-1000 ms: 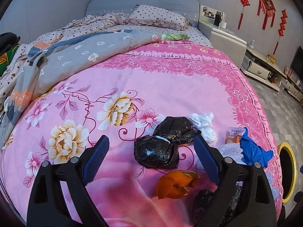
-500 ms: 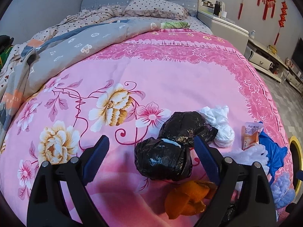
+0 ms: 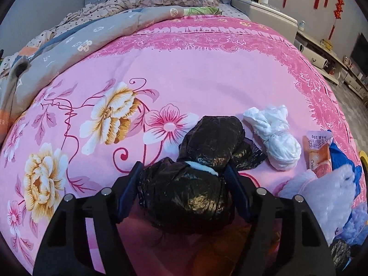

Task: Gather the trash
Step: 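Grasp the black plastic bag with the left gripper while the right grasps the lavender scrubber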

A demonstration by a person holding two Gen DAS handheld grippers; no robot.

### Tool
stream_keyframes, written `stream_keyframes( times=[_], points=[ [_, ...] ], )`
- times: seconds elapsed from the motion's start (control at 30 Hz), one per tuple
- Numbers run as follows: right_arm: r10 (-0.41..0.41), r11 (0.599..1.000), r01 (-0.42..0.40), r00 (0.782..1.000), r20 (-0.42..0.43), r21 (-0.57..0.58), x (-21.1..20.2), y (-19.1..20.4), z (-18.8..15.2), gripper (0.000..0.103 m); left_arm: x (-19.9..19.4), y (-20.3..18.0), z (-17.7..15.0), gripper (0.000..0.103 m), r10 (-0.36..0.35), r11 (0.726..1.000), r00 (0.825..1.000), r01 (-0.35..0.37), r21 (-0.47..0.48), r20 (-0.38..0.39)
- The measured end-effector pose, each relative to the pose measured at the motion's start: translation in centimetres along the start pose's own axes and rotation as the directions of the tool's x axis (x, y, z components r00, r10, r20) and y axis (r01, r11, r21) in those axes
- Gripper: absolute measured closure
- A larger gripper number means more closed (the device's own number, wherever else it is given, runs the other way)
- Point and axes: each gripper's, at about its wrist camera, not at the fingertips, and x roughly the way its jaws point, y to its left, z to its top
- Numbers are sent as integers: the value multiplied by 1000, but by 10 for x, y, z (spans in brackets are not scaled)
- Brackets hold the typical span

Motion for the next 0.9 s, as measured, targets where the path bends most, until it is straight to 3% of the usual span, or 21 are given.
stream_keyframes(
  times=[0.17,0.27,0.47,0.9],
  points=[
    [19,1000,-19,1000,0,-2,1,2,-1,46,1,3,-1,59,-27,1000,1000,27,-10,7],
    [36,999,-36,999,3,2,0,3,0,51,0,5,-1,63,-29,999,999,29,-16,13],
    [51,999,-51,999,15,11,-7,0,-1,58,-8,8,-1,64,-18,999,999,19,-30,30],
    [78,996,-81,994,74,34,-45,-4,-2,58,-58,15,-3,65,-5,997,995,12,-70,98]
  ],
)
